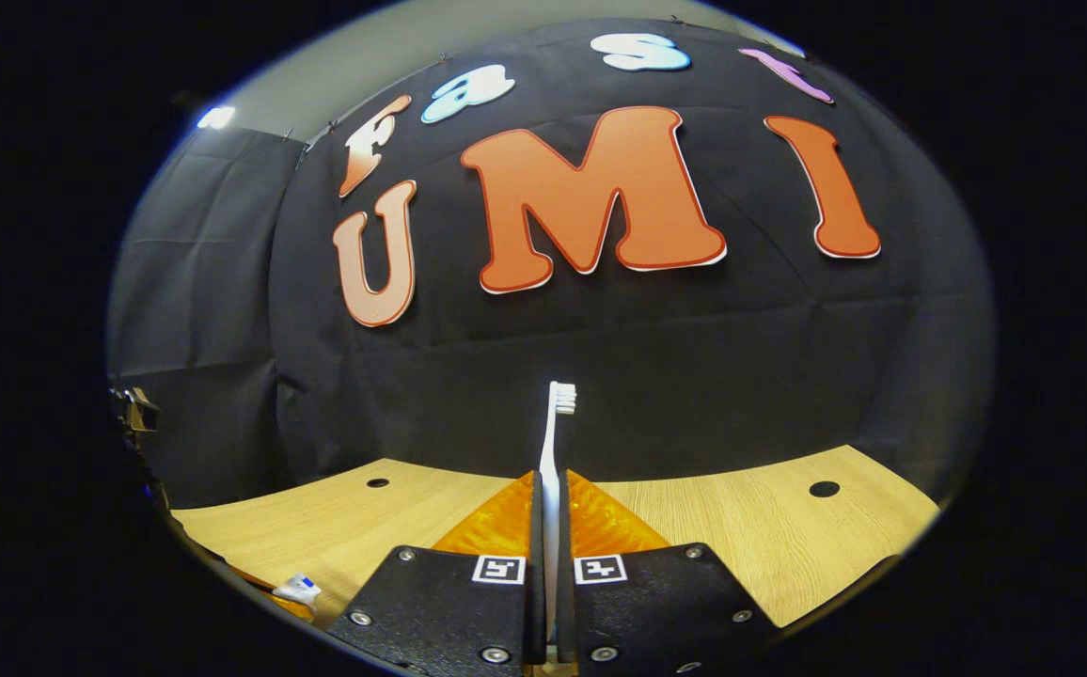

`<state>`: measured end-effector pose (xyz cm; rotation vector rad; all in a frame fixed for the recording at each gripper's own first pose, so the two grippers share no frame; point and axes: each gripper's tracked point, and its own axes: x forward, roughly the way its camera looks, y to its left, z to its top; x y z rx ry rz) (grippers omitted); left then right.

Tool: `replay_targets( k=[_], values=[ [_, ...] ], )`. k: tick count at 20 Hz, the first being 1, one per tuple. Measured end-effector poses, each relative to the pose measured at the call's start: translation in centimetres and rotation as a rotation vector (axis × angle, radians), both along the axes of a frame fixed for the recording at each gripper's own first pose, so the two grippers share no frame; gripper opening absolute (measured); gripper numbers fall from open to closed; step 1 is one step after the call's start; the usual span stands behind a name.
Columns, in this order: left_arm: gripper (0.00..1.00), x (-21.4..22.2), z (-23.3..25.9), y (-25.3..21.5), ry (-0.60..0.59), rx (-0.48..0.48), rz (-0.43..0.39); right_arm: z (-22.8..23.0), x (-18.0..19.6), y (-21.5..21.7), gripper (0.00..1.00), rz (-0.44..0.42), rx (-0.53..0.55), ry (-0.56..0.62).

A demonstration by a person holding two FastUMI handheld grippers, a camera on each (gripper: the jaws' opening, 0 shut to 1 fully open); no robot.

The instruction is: Put the toothbrush and toothpaste on the desktop into the cup, then pick up the cup and place it on the coaster on the desktop.

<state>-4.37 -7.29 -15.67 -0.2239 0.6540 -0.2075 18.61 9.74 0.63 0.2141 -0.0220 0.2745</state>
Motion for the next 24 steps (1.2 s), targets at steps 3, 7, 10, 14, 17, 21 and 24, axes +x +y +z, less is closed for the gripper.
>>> replay_targets(
  k=[3,7,10,14,17,21,24],
  values=[
    [0.12,0.0,-0.1,0.0,-0.016,-0.005,-0.001,-1.9,1.2,0.2,0.05,-0.005,0.012,0.022],
    [0.12,-0.3,1.3,0.2,-0.038,0.000,-0.005,-3.3,1.8,0.3,0.05,-0.002,0.015,0.021],
    [0.12,-0.5,2.7,0.5,-0.059,0.001,-0.002,-4.0,1.8,0.6,0.05,-0.002,-0.005,0.008],
    [0.12,0.5,4.4,0.3,-0.097,0.005,0.001,-4.8,1.3,0.2,0.06,-0.013,-0.024,0.007],
    [0.12,1.4,5.8,0.4,-0.133,0.006,-0.002,-5.0,0.6,-0.2,0.06,-0.024,-0.016,0.010],
    [0.11,2.9,7.3,-0.7,-0.190,0.010,-0.012,-5.3,-0.4,-0.3,0.07,-0.024,-0.032,0.024],
    [0.12,4.4,8.9,-1.7,-0.231,0.019,-0.031,-5.8,-1.5,-0.6,0.08,-0.024,-0.062,0.039]
  ],
)
